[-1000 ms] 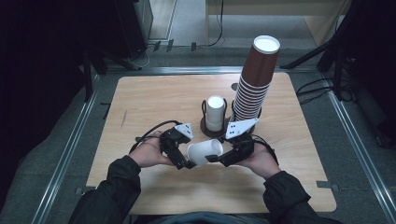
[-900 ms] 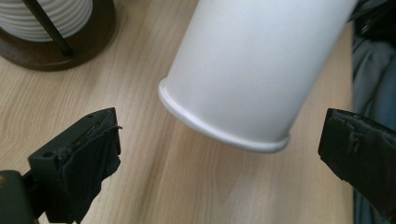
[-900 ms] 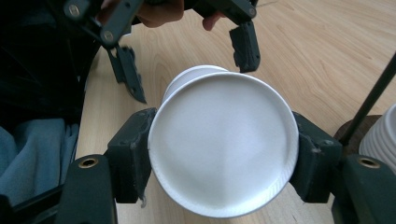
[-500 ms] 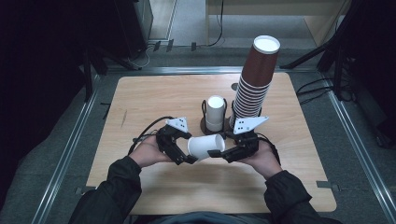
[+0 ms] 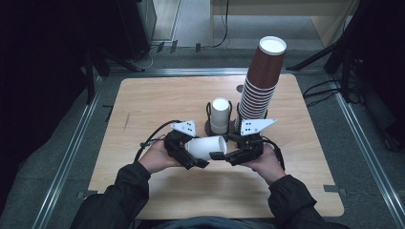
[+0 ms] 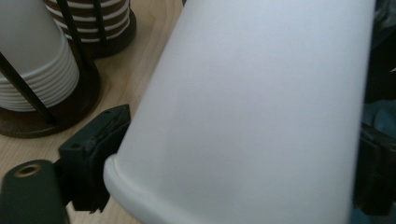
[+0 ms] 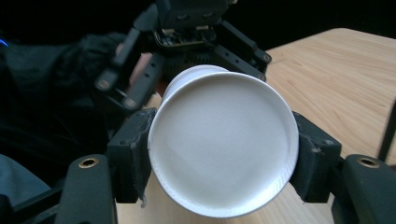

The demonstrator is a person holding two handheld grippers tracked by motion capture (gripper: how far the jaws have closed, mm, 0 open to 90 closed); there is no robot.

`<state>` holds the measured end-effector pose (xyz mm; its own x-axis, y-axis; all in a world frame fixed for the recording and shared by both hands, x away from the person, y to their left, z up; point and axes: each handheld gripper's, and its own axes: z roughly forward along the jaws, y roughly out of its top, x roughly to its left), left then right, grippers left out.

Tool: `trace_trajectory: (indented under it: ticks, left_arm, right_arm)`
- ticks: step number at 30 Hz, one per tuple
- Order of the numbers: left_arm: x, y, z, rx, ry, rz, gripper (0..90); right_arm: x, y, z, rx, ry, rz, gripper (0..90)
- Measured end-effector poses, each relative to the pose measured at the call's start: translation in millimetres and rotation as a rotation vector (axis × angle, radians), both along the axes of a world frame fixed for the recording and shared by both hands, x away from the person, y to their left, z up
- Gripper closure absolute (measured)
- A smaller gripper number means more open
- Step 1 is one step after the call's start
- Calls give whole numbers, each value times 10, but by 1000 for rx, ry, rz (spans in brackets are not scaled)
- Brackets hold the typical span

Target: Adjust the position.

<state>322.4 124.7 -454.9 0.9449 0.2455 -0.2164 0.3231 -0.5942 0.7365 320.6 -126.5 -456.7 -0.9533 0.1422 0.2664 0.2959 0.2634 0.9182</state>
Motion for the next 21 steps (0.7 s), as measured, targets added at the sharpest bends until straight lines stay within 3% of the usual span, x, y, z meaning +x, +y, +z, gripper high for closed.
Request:
trace_trajectory:
  ticks: [8,13,21]
  left_arm:
    - [-1,27,29,-36,-4,-9,175]
    - [-1,18,19,-12,-17,-13,195]
    - [14,93,67,-25,-1,2,201]
  right_arm:
    - [13,3,-2,38,25,3,331]
    - [3,13,-8,10,14,-1,330]
    - [-5,15,-8,-23,12,6,251]
